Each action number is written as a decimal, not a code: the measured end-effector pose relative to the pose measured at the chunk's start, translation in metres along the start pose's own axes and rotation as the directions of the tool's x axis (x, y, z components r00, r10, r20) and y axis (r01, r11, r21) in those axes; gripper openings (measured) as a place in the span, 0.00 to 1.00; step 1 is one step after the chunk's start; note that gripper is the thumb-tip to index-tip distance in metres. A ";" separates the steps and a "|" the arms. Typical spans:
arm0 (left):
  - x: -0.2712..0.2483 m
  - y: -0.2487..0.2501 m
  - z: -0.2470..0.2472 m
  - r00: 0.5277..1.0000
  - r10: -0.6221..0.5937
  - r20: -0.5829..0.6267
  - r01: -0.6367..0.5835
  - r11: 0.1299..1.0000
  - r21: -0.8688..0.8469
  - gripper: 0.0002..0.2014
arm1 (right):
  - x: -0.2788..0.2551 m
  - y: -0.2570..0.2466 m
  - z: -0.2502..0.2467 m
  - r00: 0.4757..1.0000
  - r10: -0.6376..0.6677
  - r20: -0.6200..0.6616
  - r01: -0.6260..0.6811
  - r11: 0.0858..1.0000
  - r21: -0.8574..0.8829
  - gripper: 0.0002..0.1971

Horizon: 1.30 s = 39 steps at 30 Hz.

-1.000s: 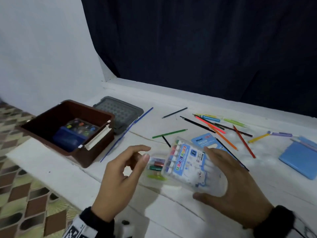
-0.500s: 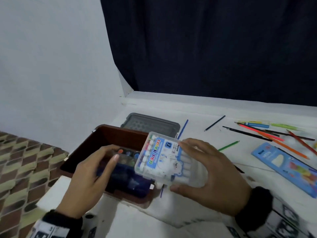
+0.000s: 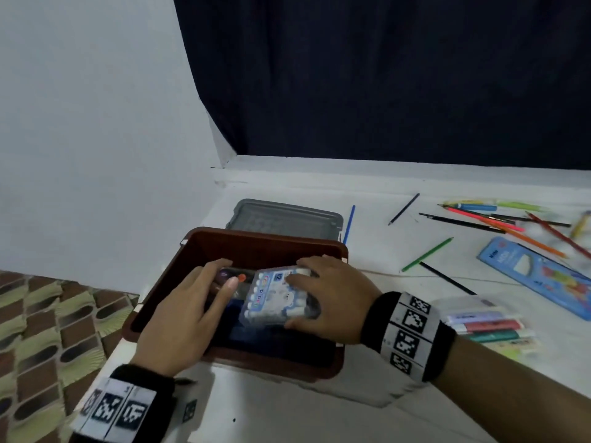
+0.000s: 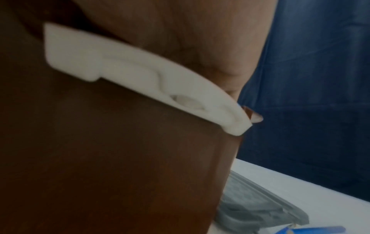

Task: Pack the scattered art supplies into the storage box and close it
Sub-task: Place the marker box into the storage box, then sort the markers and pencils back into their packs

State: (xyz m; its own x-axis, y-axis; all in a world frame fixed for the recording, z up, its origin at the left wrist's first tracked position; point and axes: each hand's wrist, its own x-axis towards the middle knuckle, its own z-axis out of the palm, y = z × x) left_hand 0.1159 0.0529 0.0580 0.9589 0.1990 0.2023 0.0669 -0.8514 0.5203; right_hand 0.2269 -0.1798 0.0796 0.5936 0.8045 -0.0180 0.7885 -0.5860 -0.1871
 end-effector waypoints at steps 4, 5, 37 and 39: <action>0.003 0.000 0.000 1.000 0.012 0.029 -0.013 1.000 0.021 0.28 | 0.011 0.000 0.008 0.995 0.014 0.096 -0.006 0.996 -0.088 0.38; 0.003 0.001 -0.001 0.999 0.021 0.043 -0.022 0.999 0.029 0.28 | 0.013 0.000 0.010 0.992 0.025 0.124 -0.009 0.992 -0.129 0.37; 0.011 0.322 0.171 0.946 0.313 0.081 -0.241 0.851 -0.467 0.08 | -0.275 0.287 -0.035 0.680 0.484 -0.551 -0.173 0.836 0.521 0.09; 0.027 0.345 0.182 0.918 0.376 0.124 -0.296 0.860 -0.417 0.08 | -0.298 0.321 -0.038 0.699 0.499 -0.513 -0.240 0.839 0.489 0.09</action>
State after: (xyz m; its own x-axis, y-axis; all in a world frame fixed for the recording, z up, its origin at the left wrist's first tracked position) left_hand 0.2147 -0.3239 0.0916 0.9399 -0.1974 0.2785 -0.3408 -0.5886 0.7331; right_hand 0.3095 -0.6110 0.0618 0.8907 0.2199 0.3978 0.4399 -0.6376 -0.6324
